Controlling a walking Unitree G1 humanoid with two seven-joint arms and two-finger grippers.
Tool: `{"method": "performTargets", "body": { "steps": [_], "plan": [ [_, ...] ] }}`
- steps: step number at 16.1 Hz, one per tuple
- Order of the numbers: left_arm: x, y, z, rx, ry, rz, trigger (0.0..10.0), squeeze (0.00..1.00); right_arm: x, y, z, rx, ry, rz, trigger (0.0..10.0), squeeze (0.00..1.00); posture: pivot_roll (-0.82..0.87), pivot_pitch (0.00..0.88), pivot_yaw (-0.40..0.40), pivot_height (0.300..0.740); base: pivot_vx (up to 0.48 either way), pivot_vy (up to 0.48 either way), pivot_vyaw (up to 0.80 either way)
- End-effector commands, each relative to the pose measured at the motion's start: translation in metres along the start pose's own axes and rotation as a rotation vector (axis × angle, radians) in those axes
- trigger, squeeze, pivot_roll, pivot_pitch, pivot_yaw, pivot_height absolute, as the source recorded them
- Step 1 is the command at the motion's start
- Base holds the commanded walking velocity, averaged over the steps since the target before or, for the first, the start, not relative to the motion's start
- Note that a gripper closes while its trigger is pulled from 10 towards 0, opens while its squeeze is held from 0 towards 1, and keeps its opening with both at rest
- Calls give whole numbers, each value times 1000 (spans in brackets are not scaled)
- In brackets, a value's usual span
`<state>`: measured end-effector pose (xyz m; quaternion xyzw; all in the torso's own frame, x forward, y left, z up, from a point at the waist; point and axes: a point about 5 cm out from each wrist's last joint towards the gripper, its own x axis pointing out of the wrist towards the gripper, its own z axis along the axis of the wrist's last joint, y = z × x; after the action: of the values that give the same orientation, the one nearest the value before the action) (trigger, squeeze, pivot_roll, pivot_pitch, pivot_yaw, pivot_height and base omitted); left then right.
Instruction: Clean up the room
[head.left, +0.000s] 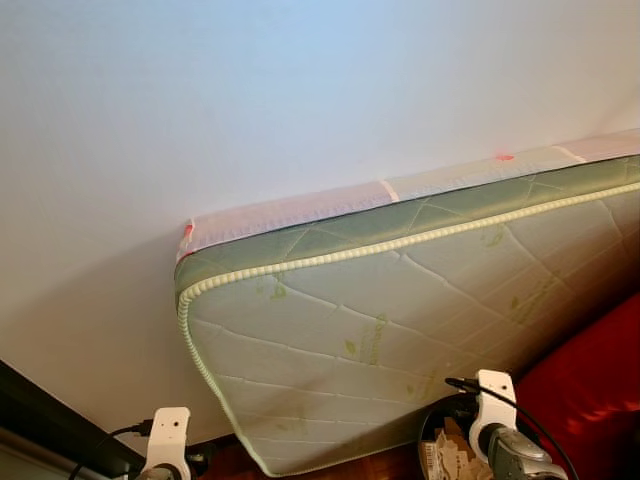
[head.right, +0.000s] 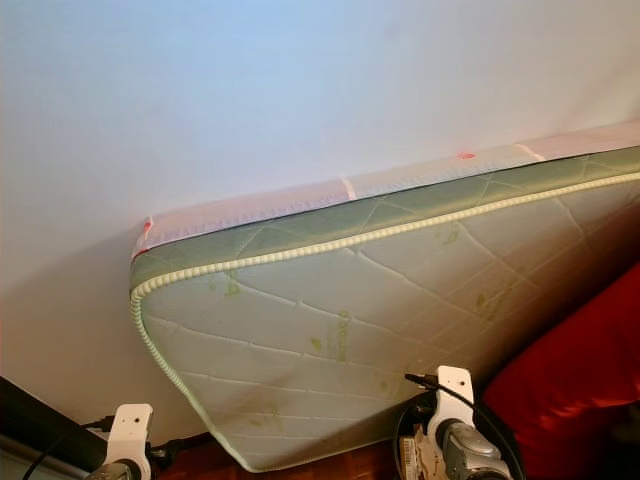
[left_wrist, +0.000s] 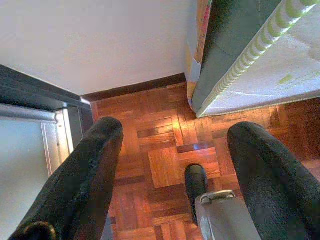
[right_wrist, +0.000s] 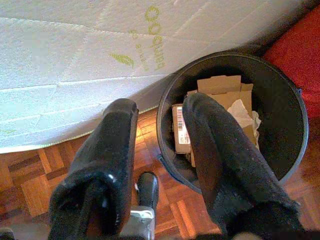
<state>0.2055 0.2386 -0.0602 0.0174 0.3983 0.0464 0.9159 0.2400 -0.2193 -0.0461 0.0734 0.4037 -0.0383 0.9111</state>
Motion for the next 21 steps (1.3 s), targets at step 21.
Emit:
{"method": "performTargets", "body": {
  "steps": [21],
  "plan": [
    [-1,1,-3,-20,2,9,10000,0,0,-1,2,7,-6,-2,10000,0,-80,0,15,740,-81,0,0]
  ]
}}
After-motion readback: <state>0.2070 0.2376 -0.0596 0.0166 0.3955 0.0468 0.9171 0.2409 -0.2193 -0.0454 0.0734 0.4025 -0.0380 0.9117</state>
